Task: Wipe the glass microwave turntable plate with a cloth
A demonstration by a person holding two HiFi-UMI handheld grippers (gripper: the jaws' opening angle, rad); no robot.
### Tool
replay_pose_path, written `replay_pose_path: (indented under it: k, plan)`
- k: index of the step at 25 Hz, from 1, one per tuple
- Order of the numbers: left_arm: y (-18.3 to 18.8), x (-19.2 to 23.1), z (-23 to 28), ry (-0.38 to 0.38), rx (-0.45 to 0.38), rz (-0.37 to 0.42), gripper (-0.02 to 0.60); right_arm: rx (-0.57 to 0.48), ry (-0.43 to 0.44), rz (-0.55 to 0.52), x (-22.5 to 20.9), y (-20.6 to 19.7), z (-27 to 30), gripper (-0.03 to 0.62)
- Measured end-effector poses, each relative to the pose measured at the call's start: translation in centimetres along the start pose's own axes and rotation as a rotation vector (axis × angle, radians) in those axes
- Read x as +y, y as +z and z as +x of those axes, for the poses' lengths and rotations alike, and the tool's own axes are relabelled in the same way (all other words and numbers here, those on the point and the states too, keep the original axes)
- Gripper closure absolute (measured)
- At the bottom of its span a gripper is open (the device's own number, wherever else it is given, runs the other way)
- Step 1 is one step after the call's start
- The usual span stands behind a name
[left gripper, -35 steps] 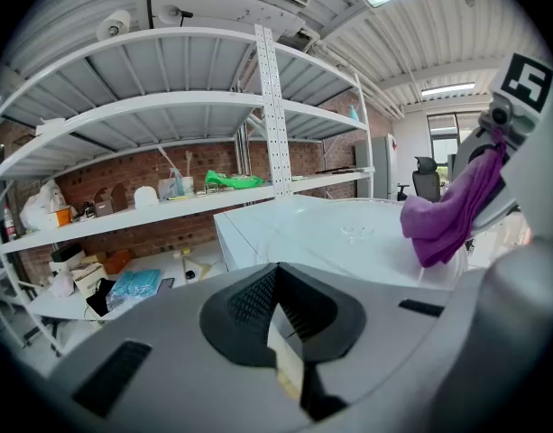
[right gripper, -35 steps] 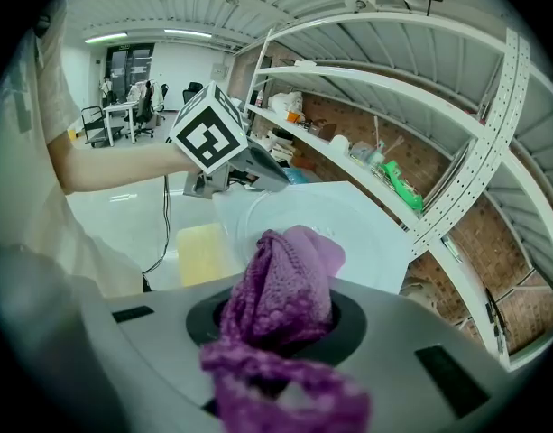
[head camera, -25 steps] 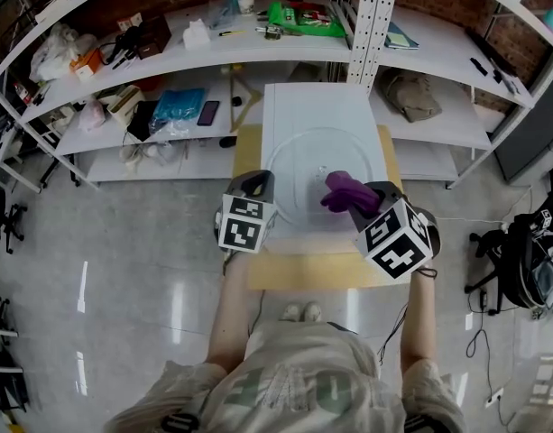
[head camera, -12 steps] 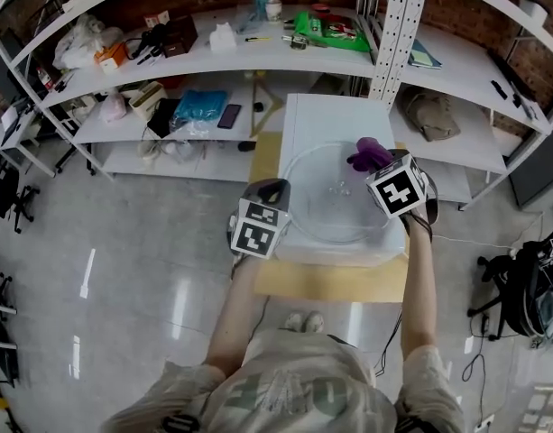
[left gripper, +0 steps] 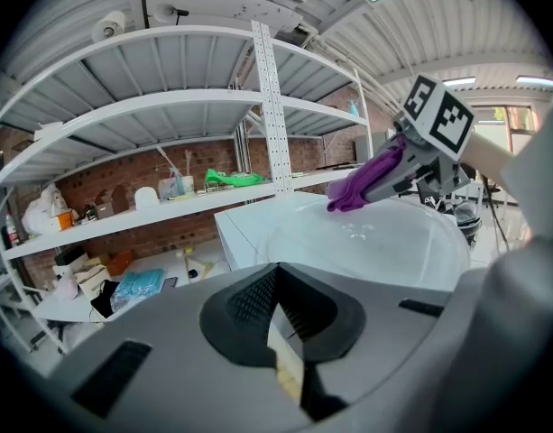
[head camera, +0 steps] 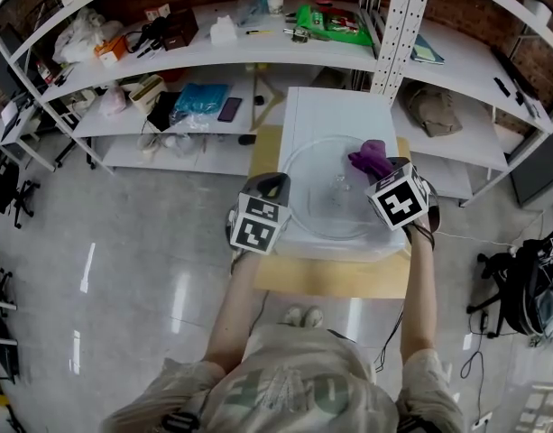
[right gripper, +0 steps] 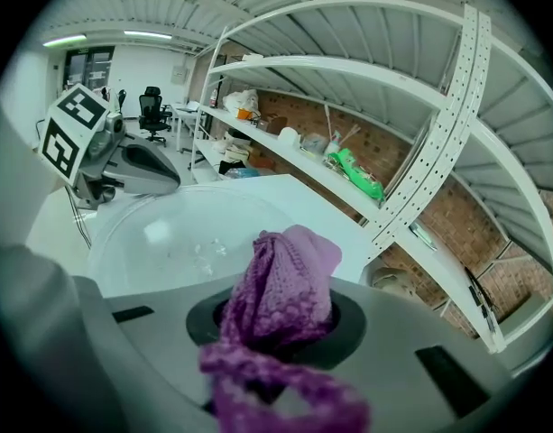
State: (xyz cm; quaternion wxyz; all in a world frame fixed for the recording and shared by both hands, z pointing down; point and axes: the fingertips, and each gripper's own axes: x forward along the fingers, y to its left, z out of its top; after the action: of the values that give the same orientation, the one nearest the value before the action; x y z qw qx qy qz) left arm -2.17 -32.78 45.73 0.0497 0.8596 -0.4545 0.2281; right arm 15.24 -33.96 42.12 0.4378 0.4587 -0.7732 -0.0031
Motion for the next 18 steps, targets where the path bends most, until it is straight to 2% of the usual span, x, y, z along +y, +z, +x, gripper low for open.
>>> replay_pose_path:
  k: [5, 18]
  plan:
    - [-0.1, 0.0, 0.4, 0.004, -0.008, 0.005, 0.580, 0.001, 0.031, 0.023, 1.6, -1.3, -1.6, 0.537]
    - [0.3, 0.1, -0.3, 0.005, -0.001, 0.009, 0.580, 0.001, 0.092, -0.064, 6.8, -3.2, -6.4, 0.537]
